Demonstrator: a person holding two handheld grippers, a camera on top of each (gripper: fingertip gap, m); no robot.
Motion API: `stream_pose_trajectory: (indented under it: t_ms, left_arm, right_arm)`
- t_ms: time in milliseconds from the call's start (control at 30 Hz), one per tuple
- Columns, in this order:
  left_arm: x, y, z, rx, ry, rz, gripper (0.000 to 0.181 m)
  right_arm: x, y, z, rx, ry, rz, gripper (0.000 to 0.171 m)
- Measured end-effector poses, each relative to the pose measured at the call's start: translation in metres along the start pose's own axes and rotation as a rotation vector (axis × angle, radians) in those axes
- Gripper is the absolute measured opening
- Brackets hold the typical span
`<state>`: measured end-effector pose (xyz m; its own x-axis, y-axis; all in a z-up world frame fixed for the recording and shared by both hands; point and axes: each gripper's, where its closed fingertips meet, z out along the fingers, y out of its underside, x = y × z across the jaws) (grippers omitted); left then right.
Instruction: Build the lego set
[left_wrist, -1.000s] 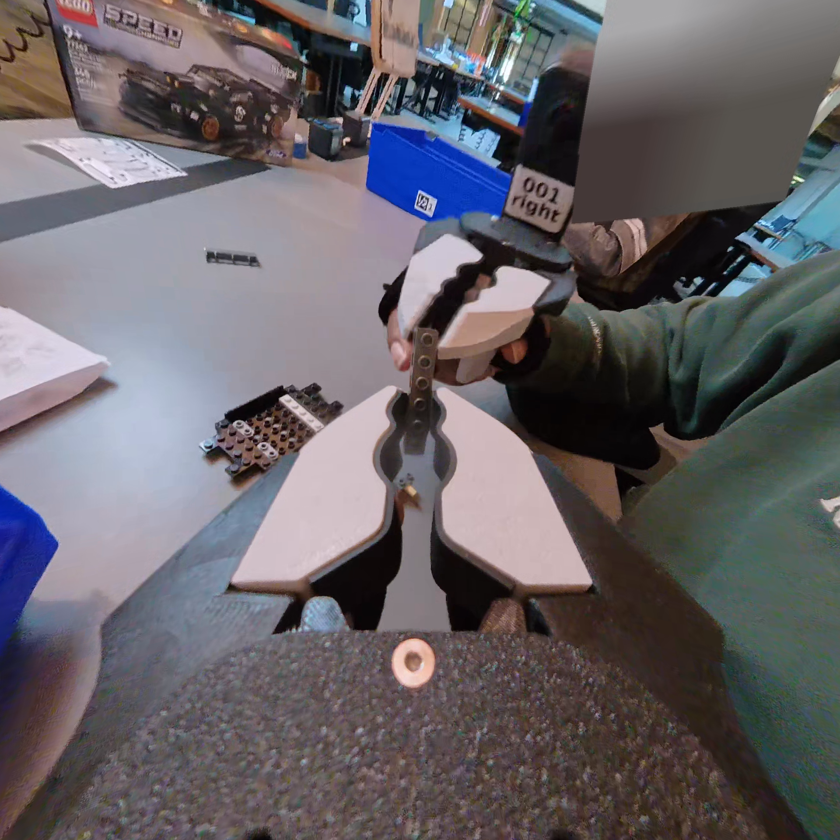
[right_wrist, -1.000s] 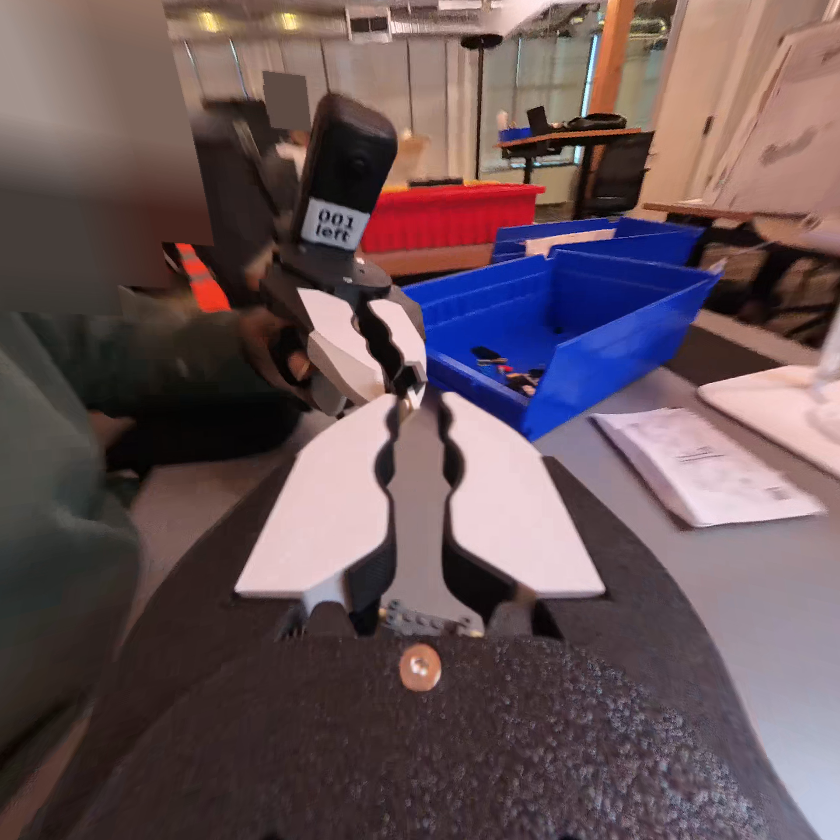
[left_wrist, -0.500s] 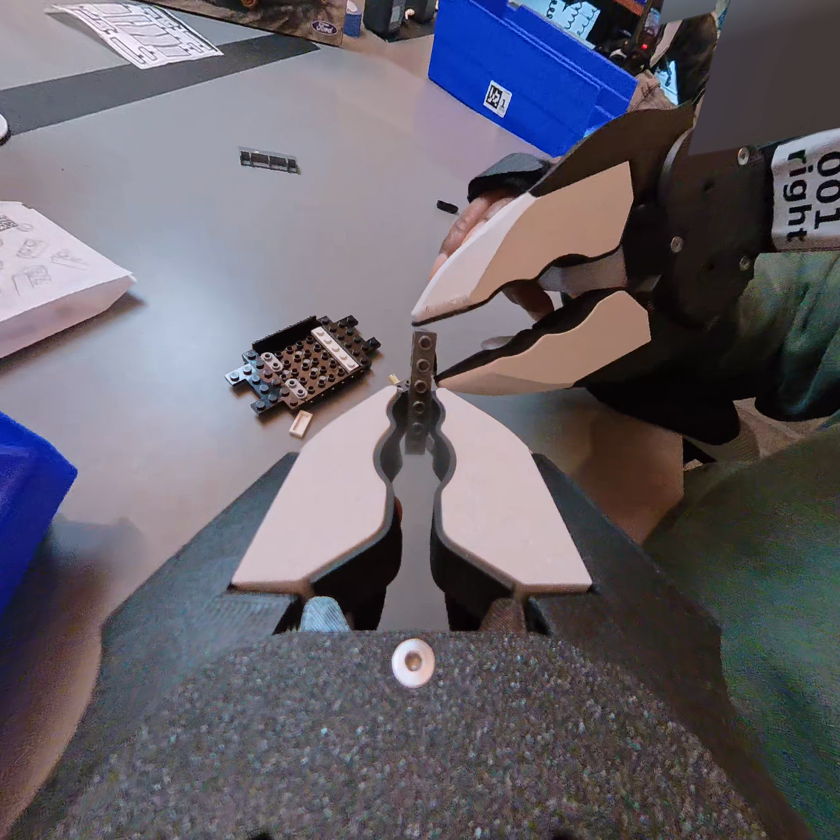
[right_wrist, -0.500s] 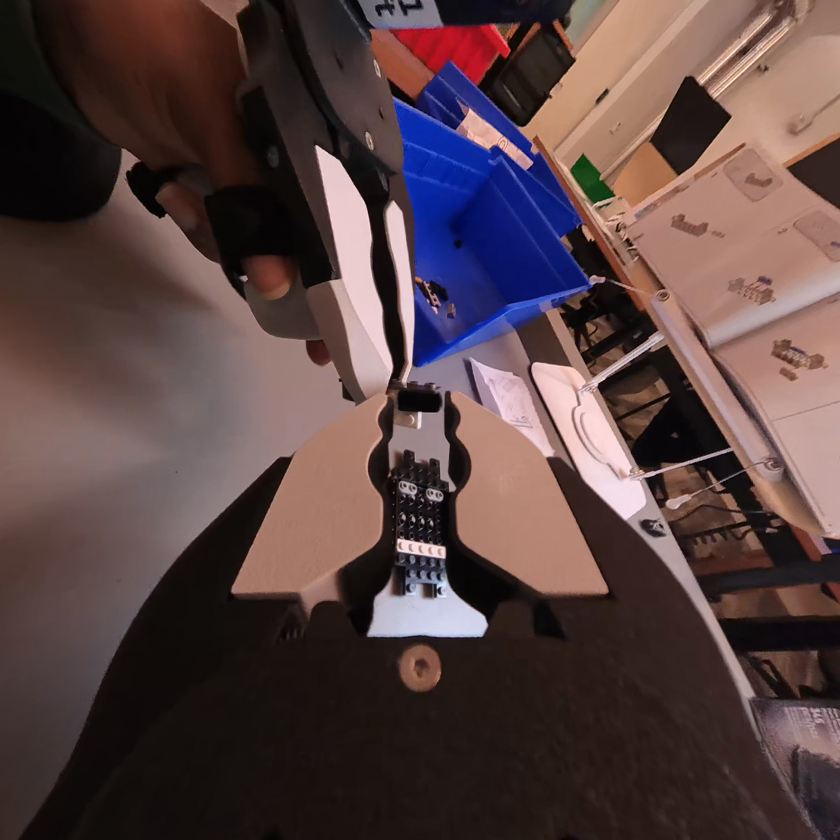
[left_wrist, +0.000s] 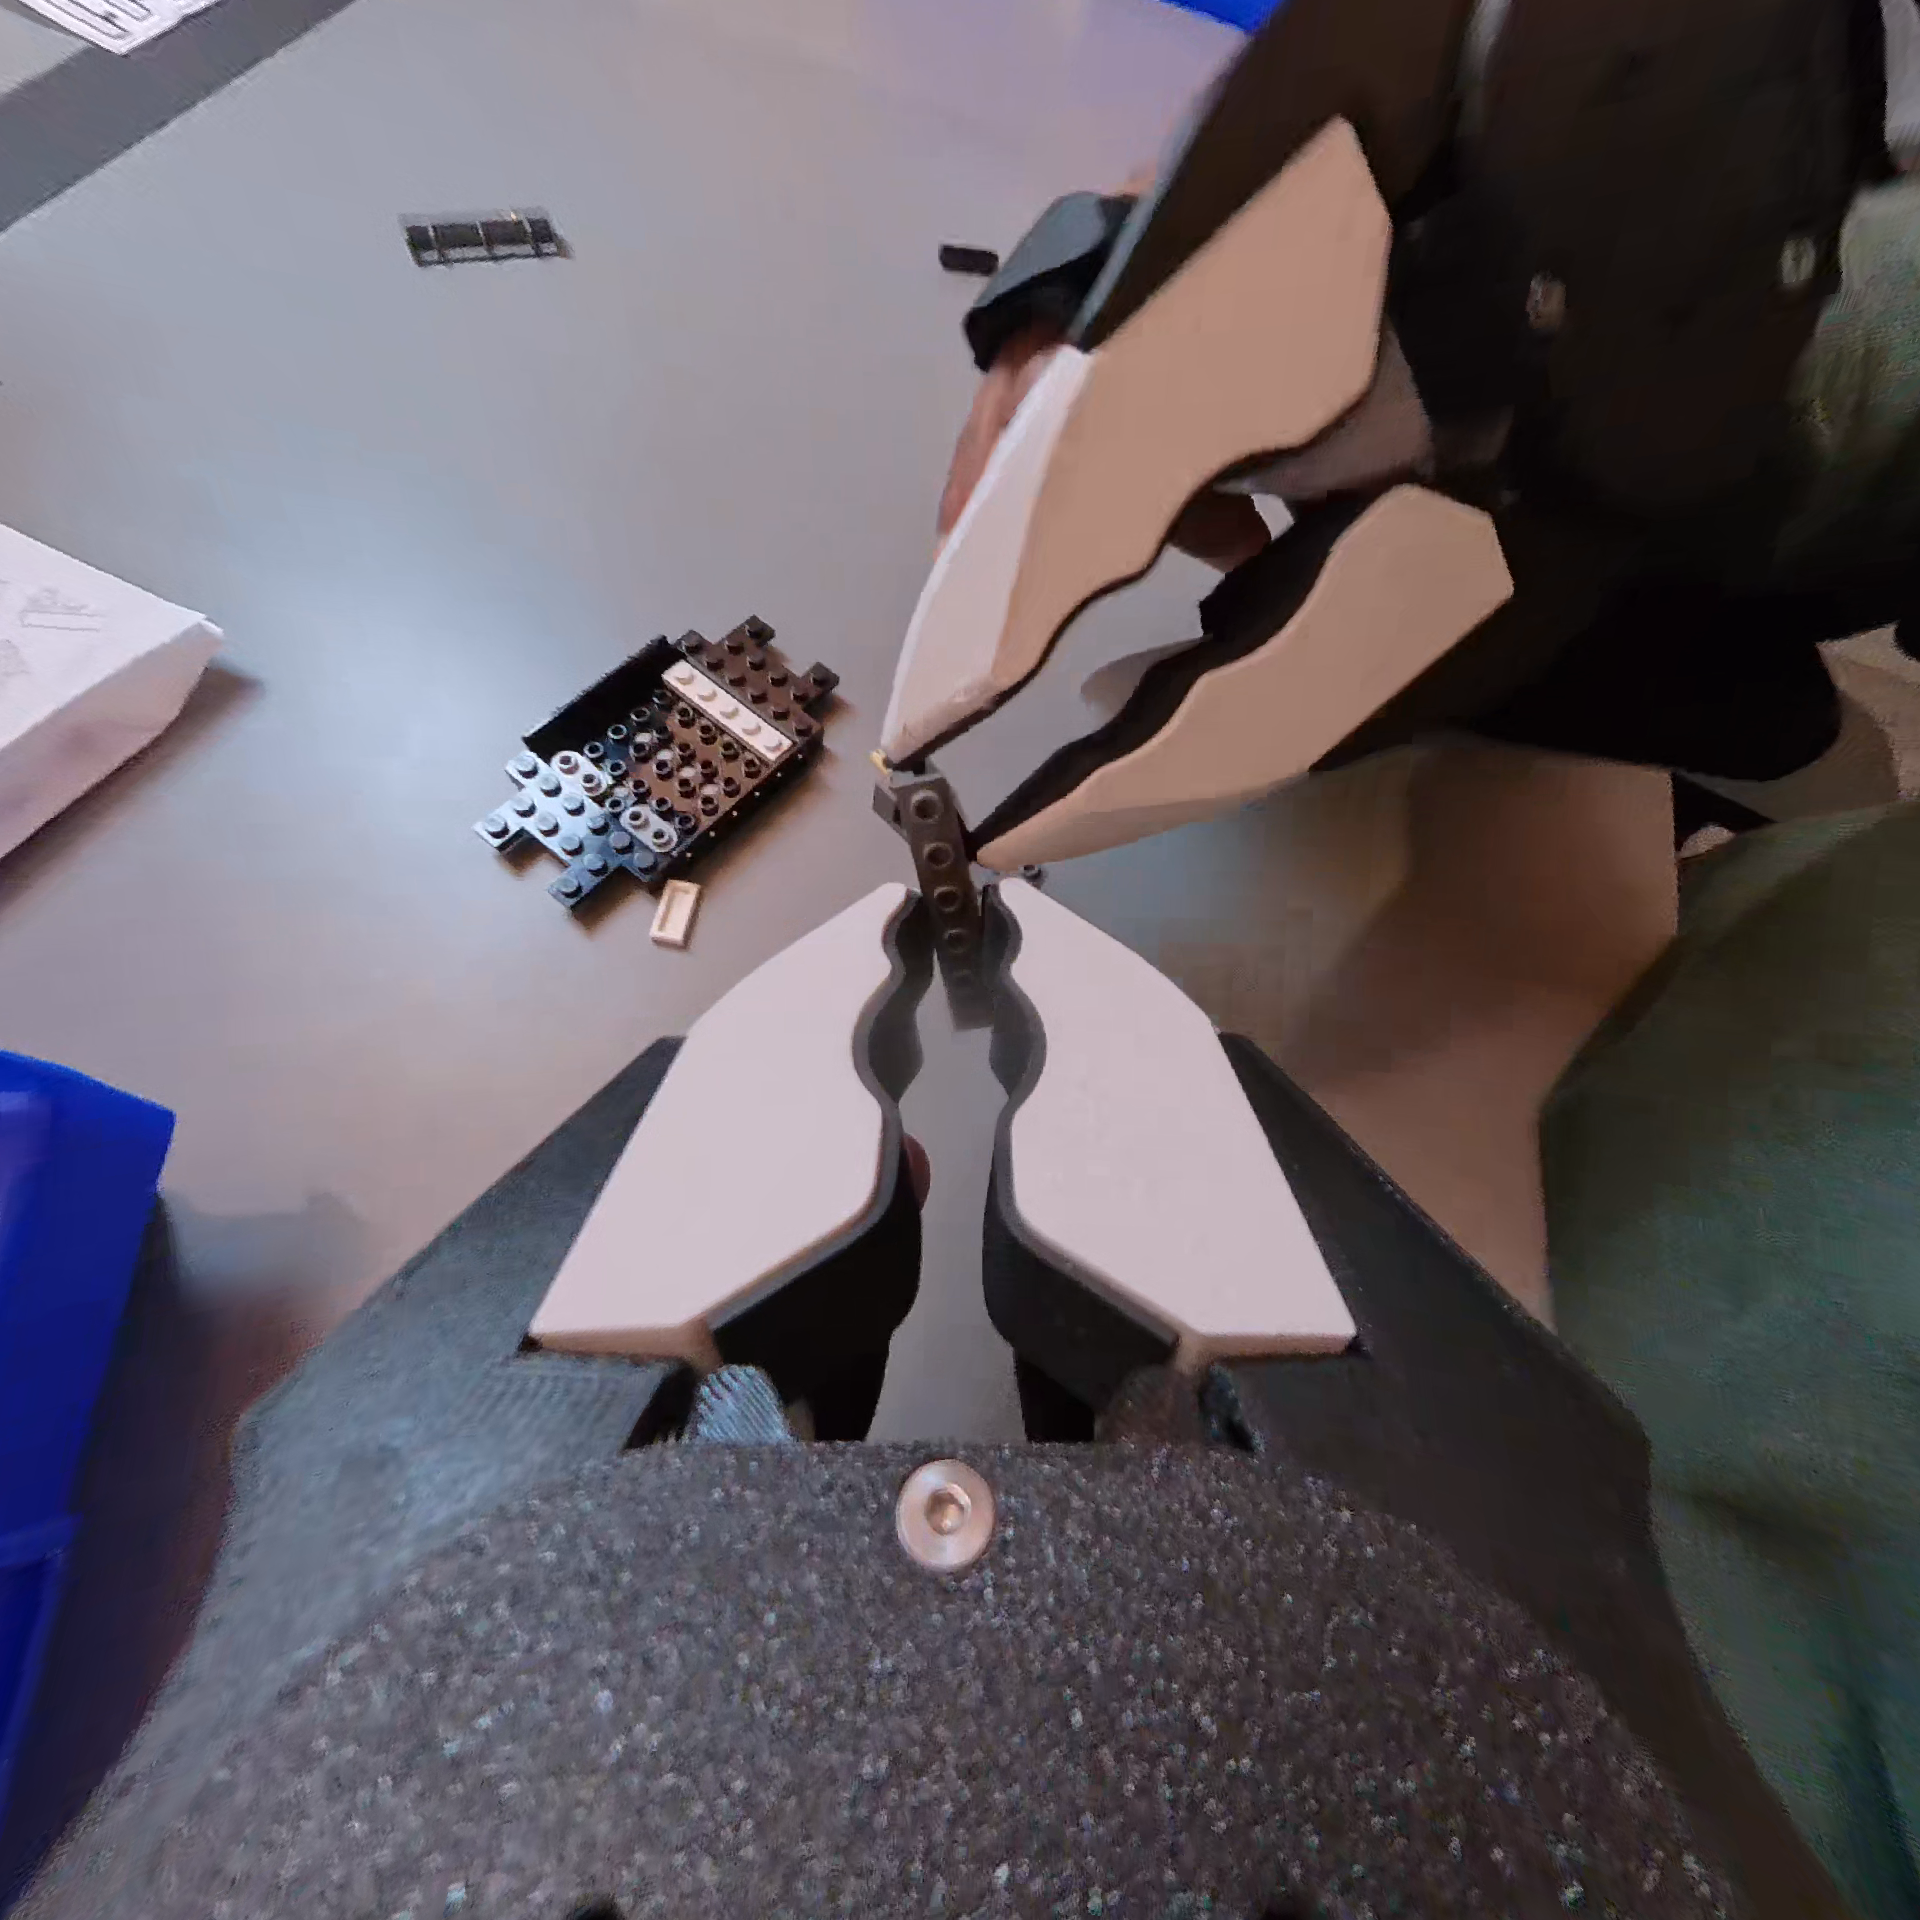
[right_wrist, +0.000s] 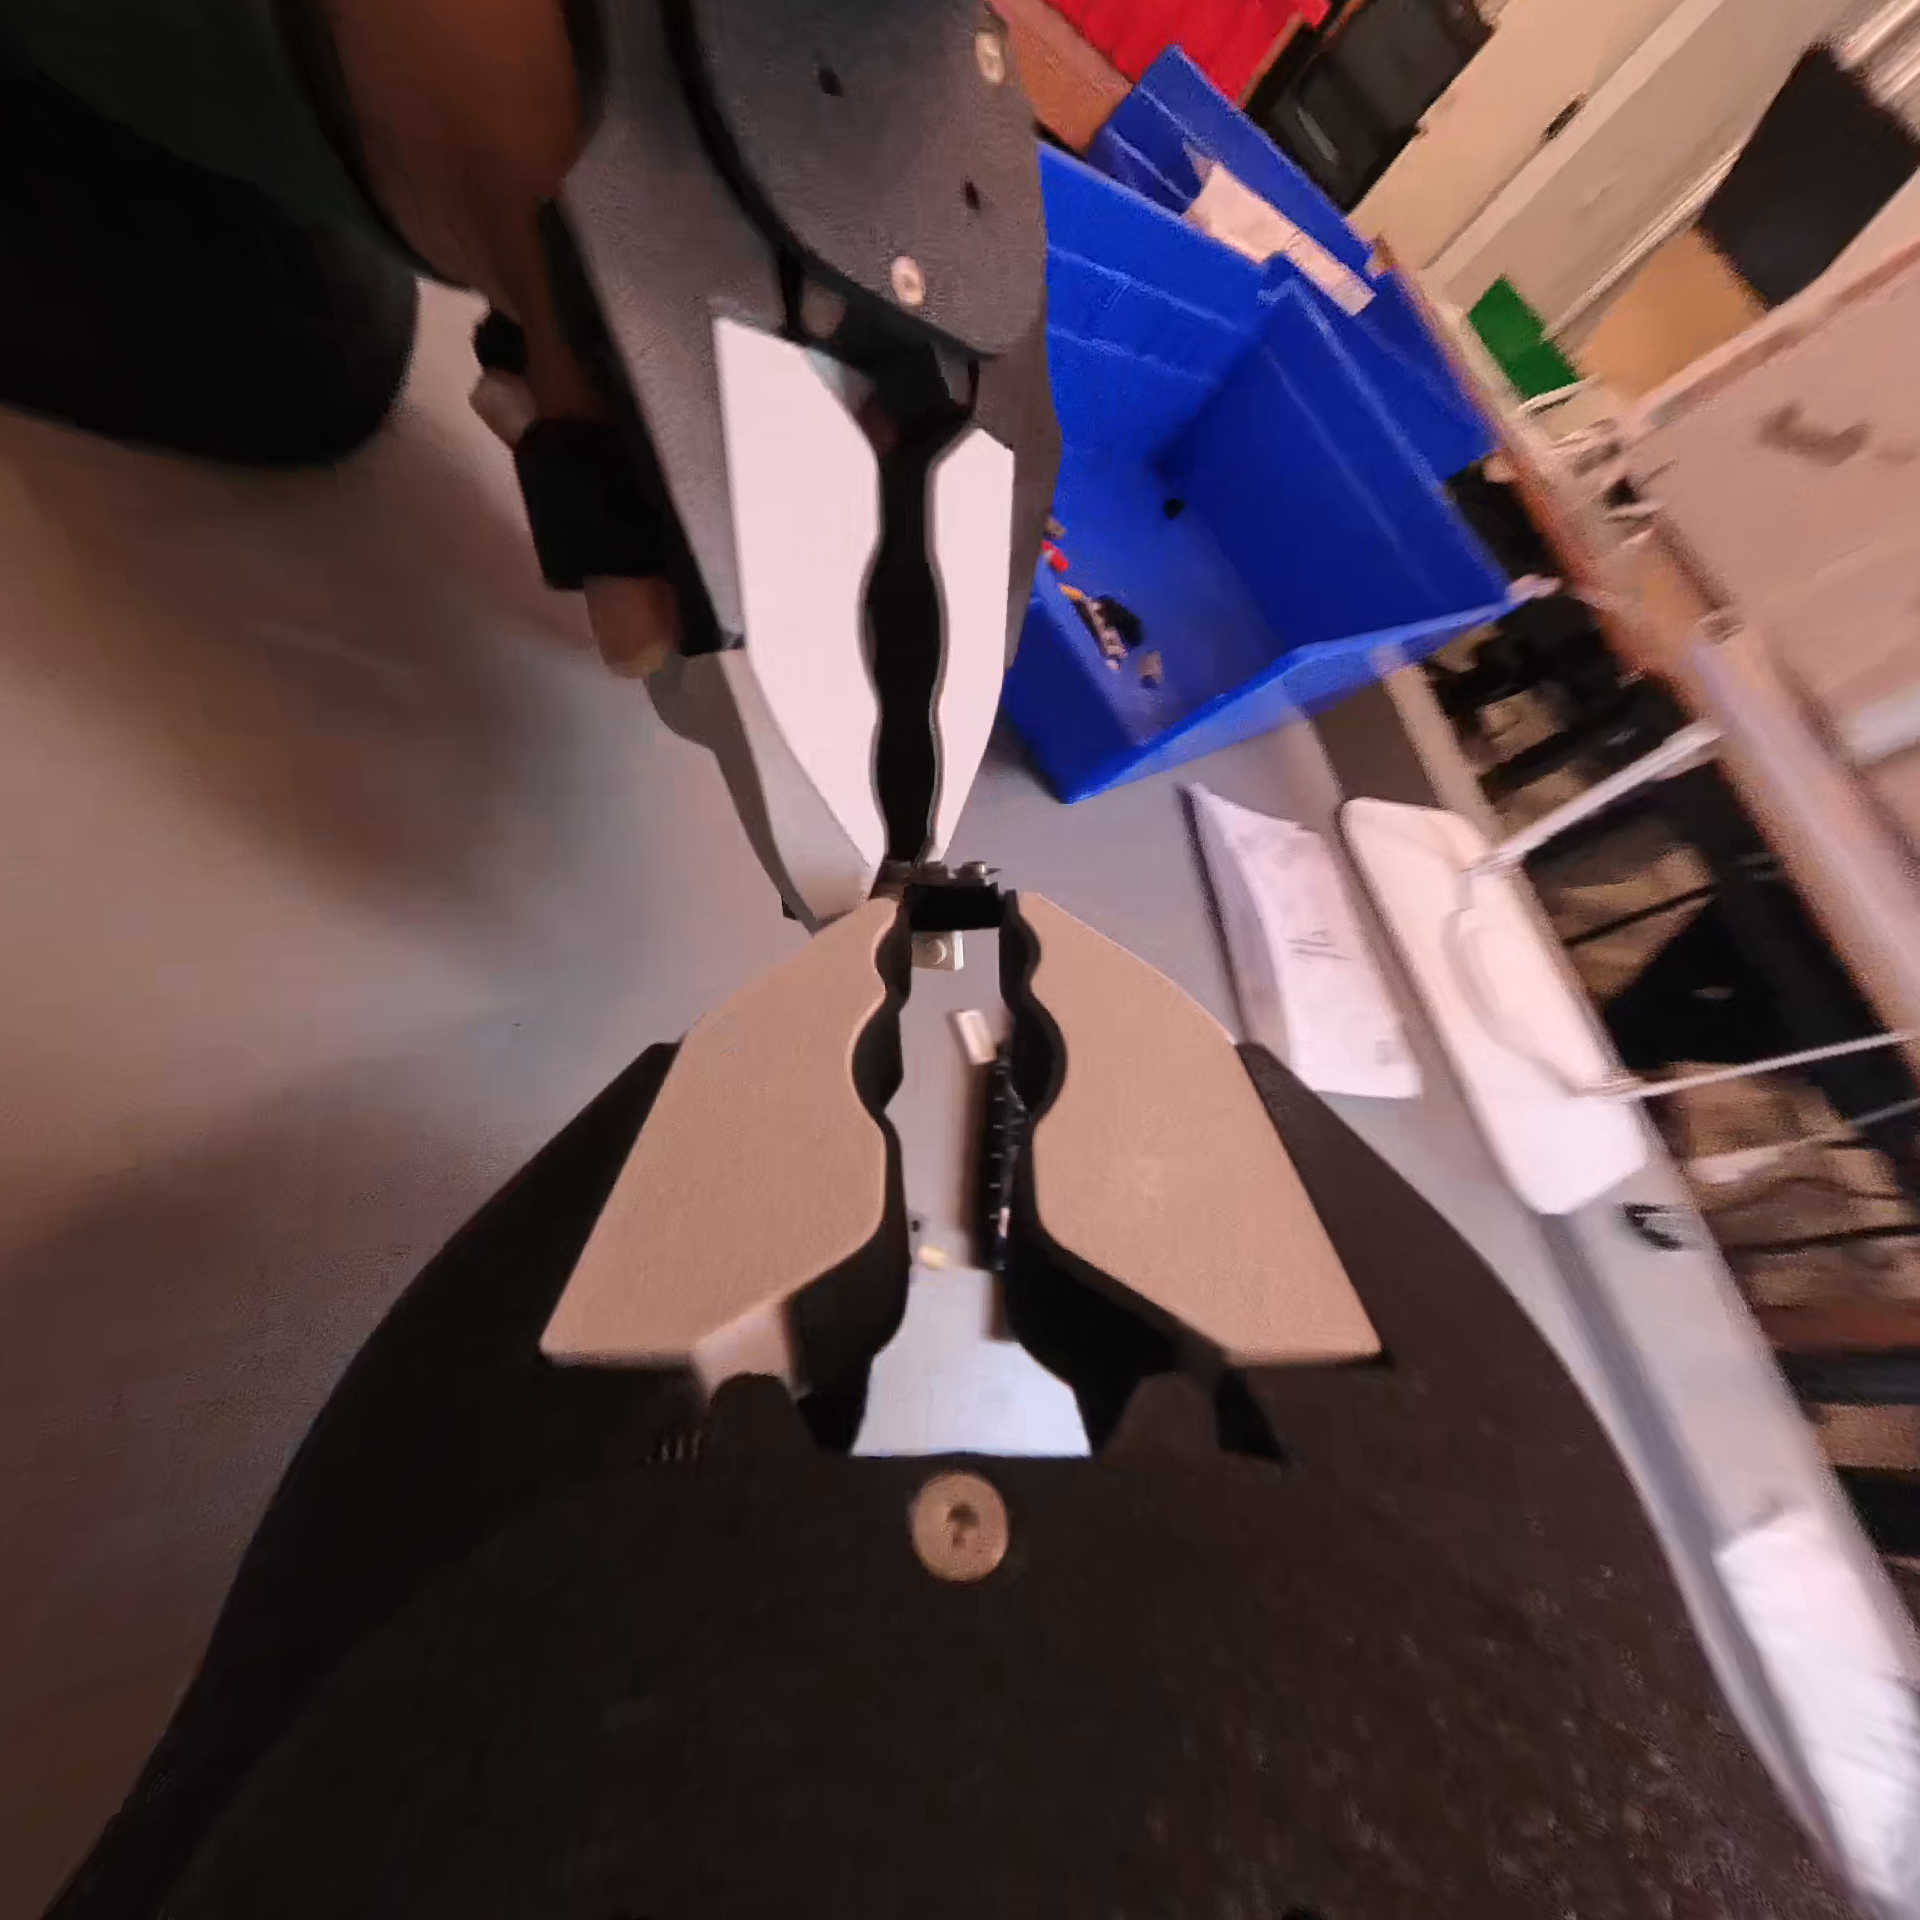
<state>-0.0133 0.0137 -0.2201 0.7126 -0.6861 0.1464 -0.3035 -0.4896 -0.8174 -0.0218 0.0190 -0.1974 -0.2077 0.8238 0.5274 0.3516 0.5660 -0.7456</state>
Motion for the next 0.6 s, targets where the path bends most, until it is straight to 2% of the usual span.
stream_pose_trajectory:
  t_ms: [133, 167, 233, 267, 367, 433, 467, 500, 600]
  left_arm:
    - [-0.001, 0.007, 0.003, -0.059, -0.028, 0.066, 0.011]
    - [-0.003, 0.013, 0.002, -0.094, -0.026, 0.05, 0.009]
    - [0.006, 0.038, 0.013, -0.185, 0.04, 0.05, 0.009]
    - [0.011, 0.038, 0.015, -0.17, 0.057, 0.04, 0.009]
    - [0.004, 0.006, 0.002, -0.042, 0.068, -0.035, 0.009]
    - [-0.006, 0.003, -0.002, -0.015, 0.057, -0.069, 0.009]
    - [-0.008, 0.004, -0.003, -0.004, 0.056, -0.088, 0.009]
    - [-0.007, 0.006, -0.002, -0.012, 0.054, -0.086, 0.009]
    - [0.003, 0.009, 0.001, -0.038, 0.054, -0.02, 0.009]
  right_arm:
    - [-0.003, 0.003, 0.001, 0.055, -0.104, 0.199, 0.016]
    - [0.01, -0.005, -0.006, 0.134, -0.067, 0.27, 0.0]
    - [0.039, -0.019, -0.025, 0.246, -0.066, 0.423, 0.0]
    - [0.041, -0.02, -0.028, 0.232, -0.056, 0.387, 0.0]
    - [0.019, -0.015, -0.02, 0.175, -0.071, 0.266, 0.0]
    - [0.004, -0.01, -0.014, 0.13, -0.101, 0.204, 0.0]
    - [-0.002, -0.008, -0.011, 0.11, -0.107, 0.17, 0.017]
    - [-0.005, -0.006, -0.007, 0.084, -0.108, 0.148, 0.025]
    - [-0.01, 0.001, 0.002, 0.037, -0.106, 0.104, 0.031]
